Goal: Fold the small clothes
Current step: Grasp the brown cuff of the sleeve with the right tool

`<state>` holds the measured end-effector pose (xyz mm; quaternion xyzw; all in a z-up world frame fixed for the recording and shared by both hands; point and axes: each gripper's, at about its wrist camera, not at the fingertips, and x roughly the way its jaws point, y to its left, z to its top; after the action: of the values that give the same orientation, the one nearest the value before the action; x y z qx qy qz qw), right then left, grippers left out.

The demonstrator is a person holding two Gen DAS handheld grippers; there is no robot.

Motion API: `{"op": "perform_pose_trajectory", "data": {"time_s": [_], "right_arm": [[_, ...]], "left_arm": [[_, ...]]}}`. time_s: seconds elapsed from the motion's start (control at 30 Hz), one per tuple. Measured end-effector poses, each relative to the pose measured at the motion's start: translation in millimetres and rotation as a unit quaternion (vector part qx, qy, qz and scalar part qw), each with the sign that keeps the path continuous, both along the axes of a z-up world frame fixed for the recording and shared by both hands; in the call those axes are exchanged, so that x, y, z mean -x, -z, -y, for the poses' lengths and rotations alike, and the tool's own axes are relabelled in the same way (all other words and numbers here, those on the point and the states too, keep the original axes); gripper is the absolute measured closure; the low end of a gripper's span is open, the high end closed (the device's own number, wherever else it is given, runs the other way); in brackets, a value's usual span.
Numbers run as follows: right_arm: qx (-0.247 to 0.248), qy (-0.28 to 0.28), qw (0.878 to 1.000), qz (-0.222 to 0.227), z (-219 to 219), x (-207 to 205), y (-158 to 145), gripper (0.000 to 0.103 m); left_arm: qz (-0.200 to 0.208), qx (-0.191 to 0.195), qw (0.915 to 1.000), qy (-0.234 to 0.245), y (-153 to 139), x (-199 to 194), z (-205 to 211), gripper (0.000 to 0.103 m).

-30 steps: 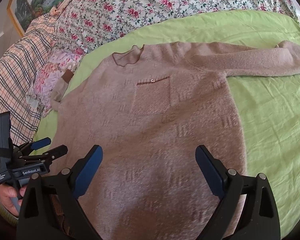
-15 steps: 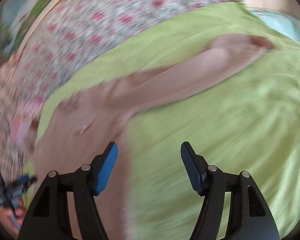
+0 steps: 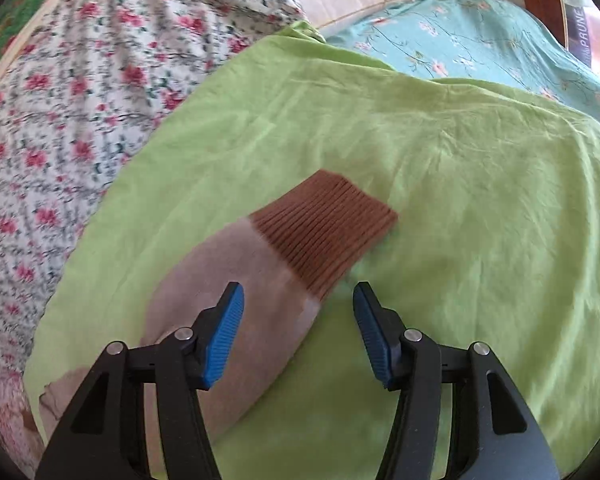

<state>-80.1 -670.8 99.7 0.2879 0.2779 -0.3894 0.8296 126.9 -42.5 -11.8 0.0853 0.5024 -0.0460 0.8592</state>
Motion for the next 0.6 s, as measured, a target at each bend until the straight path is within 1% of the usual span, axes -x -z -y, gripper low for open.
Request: {"op": "perform_pose_trajectory", "data": {"time_s": [0.03, 0.07, 0.17, 0.2, 0.27, 0.33, 0.4, 0.43, 0.47, 0.6], "right_arm": [[-0.001, 0.002, 1.000, -0.001, 1, -1, 0, 0.085], [0.001, -0.003, 1.000, 0.001, -2, -2, -2, 0.095], [0.038, -0.057, 0.998, 0.015, -39, -13, -18, 0.096], [0.046, -0.082, 0.995, 0.019, -57, -18, -22, 0.096], [0.044, -0.132, 0.990, 0.030, -94, -32, -26, 0.096], [0.038, -0.185, 0.981, 0.038, -136, -50, -26, 0.096], [0.020, -0.244, 0.969, 0.043, -183, -74, -20, 0.096], [0.005, -0.278, 0.960, 0.047, -210, -88, -14, 0.096], [-0.008, -0.300, 0.953, 0.048, -230, -98, -7, 0.096], [-0.078, -0.392, 0.915, 0.049, -316, -147, 27, 0.096]], "left_arm": [[-0.002, 0.000, 1.0000, 0.000, 2, -1, 0, 0.011], [-0.004, 0.000, 1.0000, 0.001, 3, -2, 1, 0.011], [-0.007, 0.005, 1.0000, 0.002, 6, -5, 0, 0.011], [-0.008, 0.007, 0.9999, 0.002, 7, -5, 0, 0.011], [-0.010, 0.011, 0.9999, 0.003, 8, -5, -1, 0.011], [-0.008, 0.018, 0.9998, 0.002, 7, -4, -3, 0.011], [-0.004, 0.026, 0.9996, 0.001, 5, -2, -7, 0.011], [-0.002, 0.031, 0.9995, 0.000, 3, -1, -10, 0.011], [0.000, 0.036, 0.9993, 0.000, 1, 1, -13, 0.011], [0.005, 0.057, 0.9984, 0.008, -6, 8, -29, 0.011]]}}
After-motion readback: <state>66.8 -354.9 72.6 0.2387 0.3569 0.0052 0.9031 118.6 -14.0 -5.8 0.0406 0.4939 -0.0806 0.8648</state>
